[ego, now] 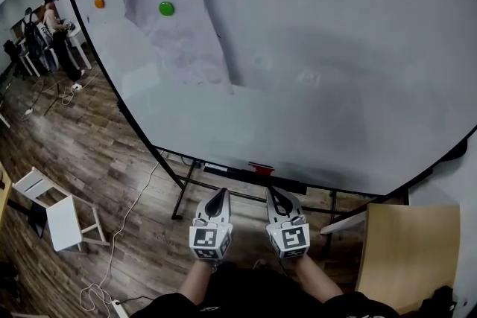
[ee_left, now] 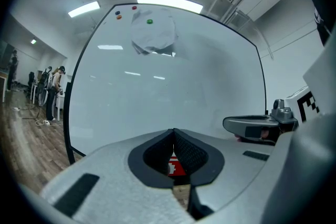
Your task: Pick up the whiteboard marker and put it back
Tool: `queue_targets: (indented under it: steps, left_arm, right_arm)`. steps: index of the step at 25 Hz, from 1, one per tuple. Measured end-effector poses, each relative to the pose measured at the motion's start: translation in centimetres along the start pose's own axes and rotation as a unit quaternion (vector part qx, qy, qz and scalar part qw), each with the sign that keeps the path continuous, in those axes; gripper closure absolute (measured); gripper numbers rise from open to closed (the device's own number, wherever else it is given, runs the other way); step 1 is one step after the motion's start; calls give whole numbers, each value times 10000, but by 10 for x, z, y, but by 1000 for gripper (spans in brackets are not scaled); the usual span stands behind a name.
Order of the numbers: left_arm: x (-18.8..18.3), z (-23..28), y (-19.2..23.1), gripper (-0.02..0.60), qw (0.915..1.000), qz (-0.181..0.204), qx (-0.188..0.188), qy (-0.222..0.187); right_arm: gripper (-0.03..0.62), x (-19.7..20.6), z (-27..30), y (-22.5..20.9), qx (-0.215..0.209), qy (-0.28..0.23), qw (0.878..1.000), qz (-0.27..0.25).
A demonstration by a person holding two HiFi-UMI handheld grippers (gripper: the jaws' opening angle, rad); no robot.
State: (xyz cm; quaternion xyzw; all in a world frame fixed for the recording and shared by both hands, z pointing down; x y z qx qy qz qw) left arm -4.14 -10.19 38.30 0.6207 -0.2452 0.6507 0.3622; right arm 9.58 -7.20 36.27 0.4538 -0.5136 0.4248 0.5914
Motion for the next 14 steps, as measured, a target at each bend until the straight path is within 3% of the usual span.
queue_targets:
  steps: [14]
  left_arm:
    - [-6,-11,13,575,9998,57,-162,-103]
  right_arm:
    - [592,-3,13,21,-234,-46,9997,21]
Point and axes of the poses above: the fingertips, and each gripper's own axes: z forward along the fingers, y to its left, x out of its underside, the point moved 2 cm from there along -z, backward along the fingers, and after that the axes turned 3 degrees about x, right-handed, at the moved point
